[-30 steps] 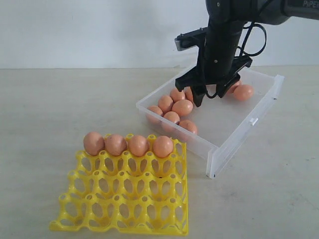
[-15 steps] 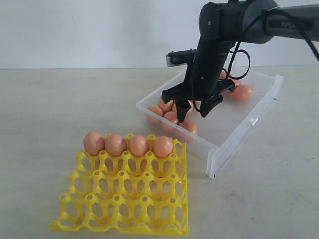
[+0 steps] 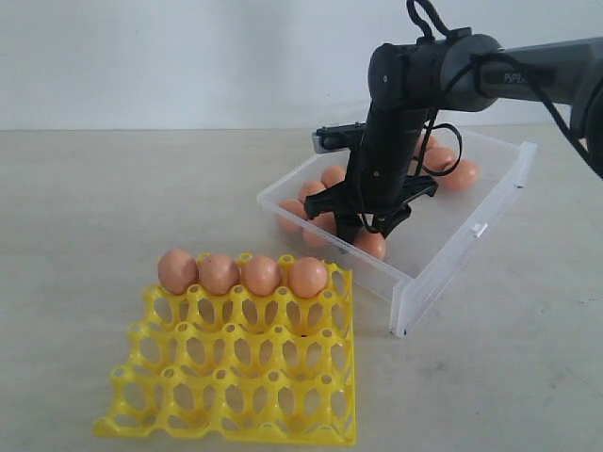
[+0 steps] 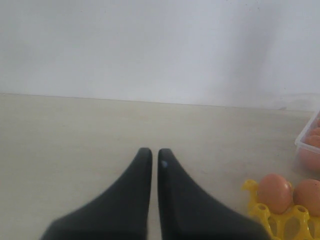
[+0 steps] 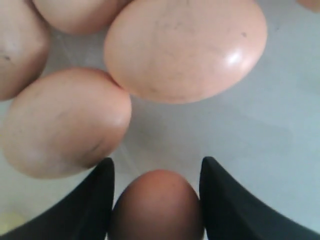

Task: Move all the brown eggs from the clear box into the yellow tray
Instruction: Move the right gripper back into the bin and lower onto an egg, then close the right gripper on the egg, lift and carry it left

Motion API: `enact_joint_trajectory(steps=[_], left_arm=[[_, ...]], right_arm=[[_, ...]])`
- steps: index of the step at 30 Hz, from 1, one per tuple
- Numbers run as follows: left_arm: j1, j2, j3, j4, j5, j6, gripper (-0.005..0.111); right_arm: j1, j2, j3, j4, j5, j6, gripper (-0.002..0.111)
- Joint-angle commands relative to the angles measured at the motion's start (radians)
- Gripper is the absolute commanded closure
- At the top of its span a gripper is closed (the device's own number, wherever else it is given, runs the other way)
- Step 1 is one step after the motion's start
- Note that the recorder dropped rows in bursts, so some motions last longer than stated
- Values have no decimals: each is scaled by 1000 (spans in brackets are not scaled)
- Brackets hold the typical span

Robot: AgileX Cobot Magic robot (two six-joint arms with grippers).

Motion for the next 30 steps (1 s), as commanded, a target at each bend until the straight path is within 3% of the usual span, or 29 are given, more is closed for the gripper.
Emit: enact_joint_trajectory(steps=[1, 10, 19, 25, 30], left_arm=[[6, -3, 3, -1, -5, 1, 103], [6, -3, 3, -1, -5, 1, 103], [6, -3, 3, -1, -5, 1, 103], [6, -3, 3, -1, -5, 1, 103], [6, -3, 3, -1, -5, 1, 103]], right_arm=[[-2, -2, -4, -13, -6, -8, 108], [-2, -55, -4, -116, -18, -5, 108], [3, -259, -4, -28, -143, 170, 108], [52, -342, -3, -27, -223, 227, 108], [123, -388, 58, -164, -263, 353, 108]])
